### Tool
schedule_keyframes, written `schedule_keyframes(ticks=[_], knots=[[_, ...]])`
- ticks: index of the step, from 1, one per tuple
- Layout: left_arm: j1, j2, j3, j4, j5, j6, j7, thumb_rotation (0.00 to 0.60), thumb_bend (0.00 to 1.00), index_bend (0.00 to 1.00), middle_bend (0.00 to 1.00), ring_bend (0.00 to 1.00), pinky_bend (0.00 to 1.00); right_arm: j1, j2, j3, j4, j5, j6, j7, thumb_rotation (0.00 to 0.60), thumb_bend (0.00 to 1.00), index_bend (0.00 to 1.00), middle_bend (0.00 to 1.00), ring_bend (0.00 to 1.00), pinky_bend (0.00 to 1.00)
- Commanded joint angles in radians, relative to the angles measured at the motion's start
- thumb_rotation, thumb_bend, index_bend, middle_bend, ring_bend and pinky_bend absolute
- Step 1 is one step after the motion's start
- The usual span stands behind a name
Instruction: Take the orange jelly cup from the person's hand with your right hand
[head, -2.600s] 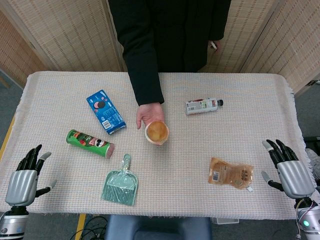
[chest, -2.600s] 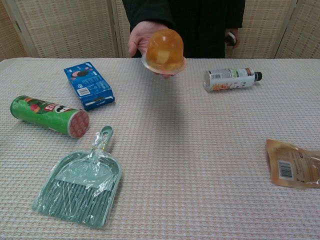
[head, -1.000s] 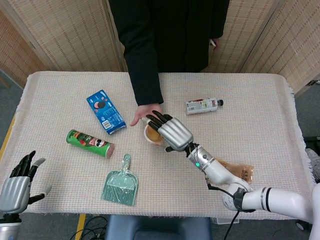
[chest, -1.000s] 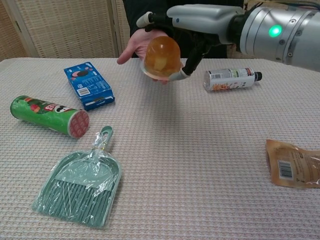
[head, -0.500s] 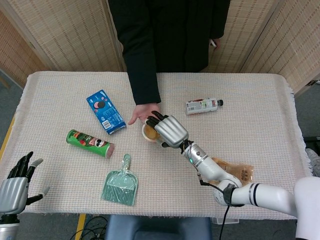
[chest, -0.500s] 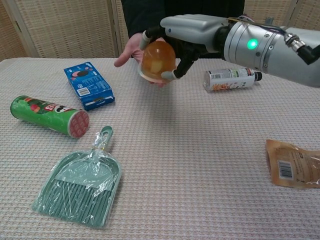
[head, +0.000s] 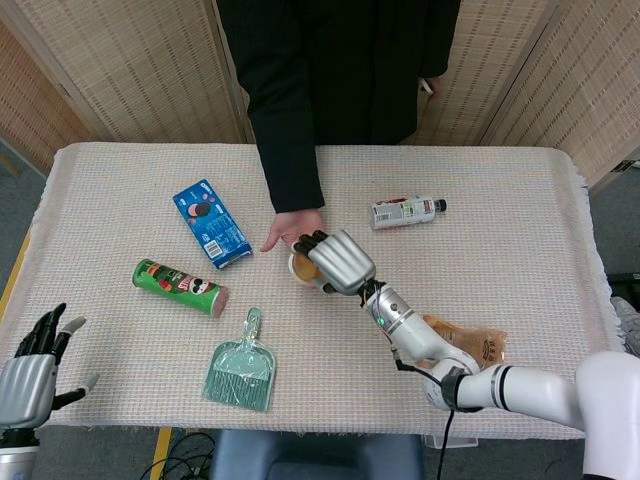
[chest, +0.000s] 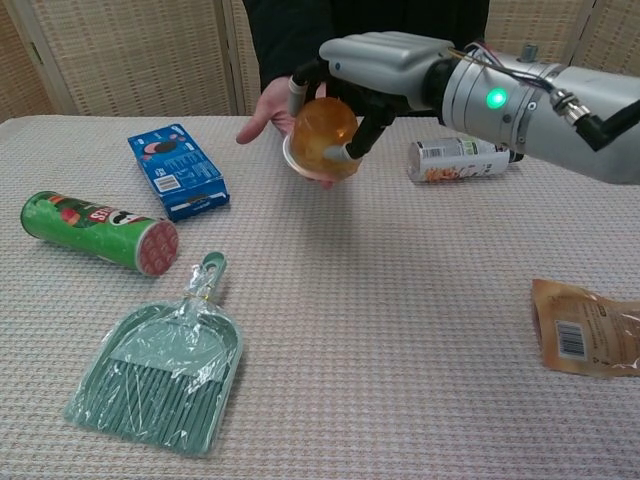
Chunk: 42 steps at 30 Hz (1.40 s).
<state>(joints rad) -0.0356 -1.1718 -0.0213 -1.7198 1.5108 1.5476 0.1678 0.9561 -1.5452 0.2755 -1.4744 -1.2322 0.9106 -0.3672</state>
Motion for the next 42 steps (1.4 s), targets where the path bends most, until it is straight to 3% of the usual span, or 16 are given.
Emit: schedule_keyframes(ticks=[1,10,18,23,32,36,39,40,42], knots=[[0.000,0.001,-0.001,-0.001,0.000,0.000,0.001,0.600,0.22,0.19,0.03,0.05,0.20,-0.011,0.007,0.001,-0.009,-0.035,0.036,0.038,0.600,0.58,0.61,0.44,0.45,0.78],[-0.002,0.008,-0.006,-0.007,0.004,0.001,0.000,0.600,0.22,0.19,0.03,0.05,0.20,-0.112,0.146,-0.030,-0.136,-0.134,0.168,0.124,0.600,0.61,0.62,0.48,0.53,0.81],[-0.009,0.008,-0.007,-0.008,0.003,-0.012,0.000,0.600,0.22,0.19,0.03,0.05,0.21,-0.239,0.284,-0.125,-0.155,-0.166,0.216,0.191,0.600,0.61,0.62,0.50,0.55,0.81],[-0.018,0.002,-0.007,-0.018,0.016,-0.019,0.009,0.600,0.22,0.19,0.03,0.05,0.20,-0.258,0.257,-0.150,-0.074,-0.140,0.173,0.250,0.600,0.61,0.62,0.50,0.56,0.81],[-0.019,0.003,-0.008,-0.031,0.015,-0.018,0.029,0.600,0.22,0.19,0.03,0.05,0.20,-0.221,0.093,-0.160,0.148,-0.108,0.054,0.308,0.600,0.59,0.60,0.48,0.56,0.81],[-0.021,0.000,-0.008,-0.026,0.006,-0.027,0.029,0.600,0.22,0.19,0.03,0.05,0.20,-0.205,0.034,-0.158,0.221,-0.099,0.015,0.327,0.600,0.59,0.47,0.42,0.49,0.75],[-0.024,-0.002,-0.010,-0.022,0.001,-0.032,0.025,0.600,0.22,0.19,0.03,0.05,0.20,-0.192,0.021,-0.155,0.239,-0.073,-0.034,0.319,0.600,0.58,0.26,0.33,0.40,0.65],[-0.025,-0.003,-0.010,-0.020,0.000,-0.033,0.024,0.600,0.22,0.19,0.03,0.05,0.20,-0.190,0.025,-0.155,0.234,-0.068,-0.047,0.319,0.600,0.57,0.13,0.26,0.32,0.56],[-0.025,-0.004,-0.013,-0.017,-0.004,-0.033,0.021,0.600,0.22,0.19,0.03,0.05,0.21,-0.191,0.043,-0.153,0.211,-0.069,-0.051,0.320,0.600,0.56,0.01,0.10,0.15,0.39]])
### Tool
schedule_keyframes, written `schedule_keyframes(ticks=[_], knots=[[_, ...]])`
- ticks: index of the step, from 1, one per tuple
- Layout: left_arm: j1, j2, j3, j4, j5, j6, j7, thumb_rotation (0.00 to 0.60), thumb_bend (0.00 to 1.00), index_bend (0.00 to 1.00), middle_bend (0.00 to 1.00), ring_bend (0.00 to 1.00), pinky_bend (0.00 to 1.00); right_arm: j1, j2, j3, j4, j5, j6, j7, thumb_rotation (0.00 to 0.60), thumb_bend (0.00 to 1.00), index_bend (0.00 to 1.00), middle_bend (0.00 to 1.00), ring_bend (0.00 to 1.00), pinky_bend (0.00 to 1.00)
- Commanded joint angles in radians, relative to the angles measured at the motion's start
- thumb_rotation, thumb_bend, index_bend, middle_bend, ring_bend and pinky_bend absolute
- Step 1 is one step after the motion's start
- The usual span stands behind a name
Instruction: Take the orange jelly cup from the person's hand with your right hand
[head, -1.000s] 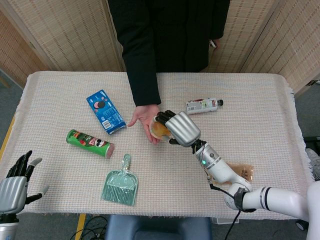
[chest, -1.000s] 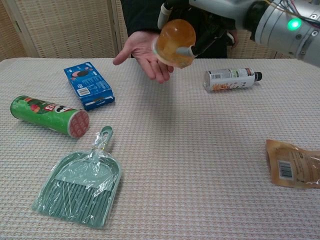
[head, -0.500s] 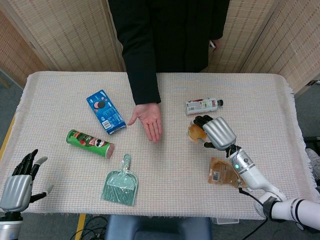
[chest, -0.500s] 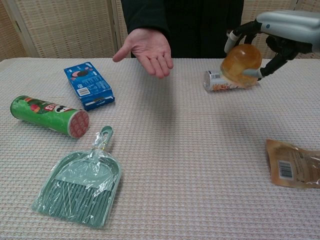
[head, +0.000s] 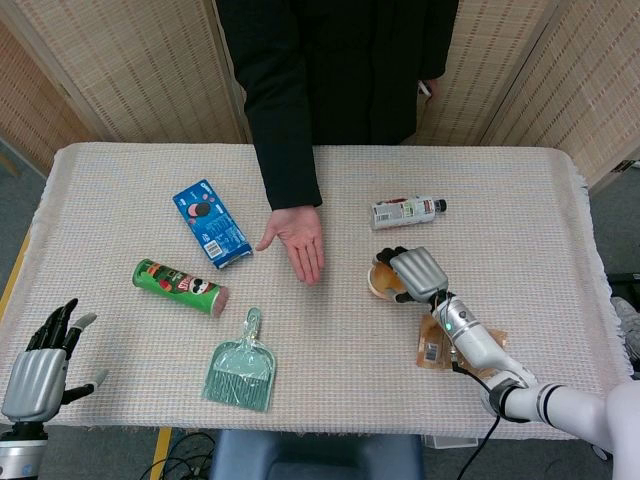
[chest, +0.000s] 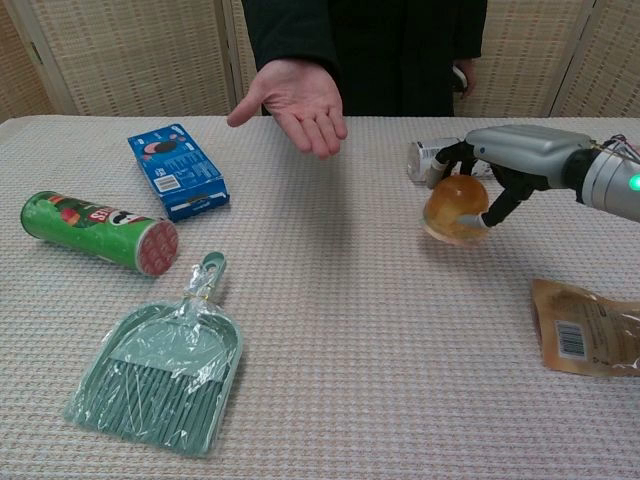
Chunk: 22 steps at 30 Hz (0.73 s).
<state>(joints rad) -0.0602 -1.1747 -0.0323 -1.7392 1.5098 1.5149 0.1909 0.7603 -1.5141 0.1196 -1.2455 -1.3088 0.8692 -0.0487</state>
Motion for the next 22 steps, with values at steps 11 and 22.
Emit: schedule_keyframes(ticks=[11,22], knots=[[-0.012,-0.009,-0.009,0.019,-0.012,-0.014,-0.009,0.600,0.22,0.19,0.03,0.05,0.20,-0.153,0.252,-0.010,-0.275,-0.050,0.249,-0.059,0.600,0.55,0.00,0.00,0.00,0.22],[-0.029,-0.029,-0.017,0.014,-0.013,-0.024,0.026,0.600,0.22,0.19,0.03,0.05,0.20,-0.441,0.421,-0.095,-0.435,-0.098,0.592,-0.089,0.600,0.40,0.00,0.07,0.00,0.22]])
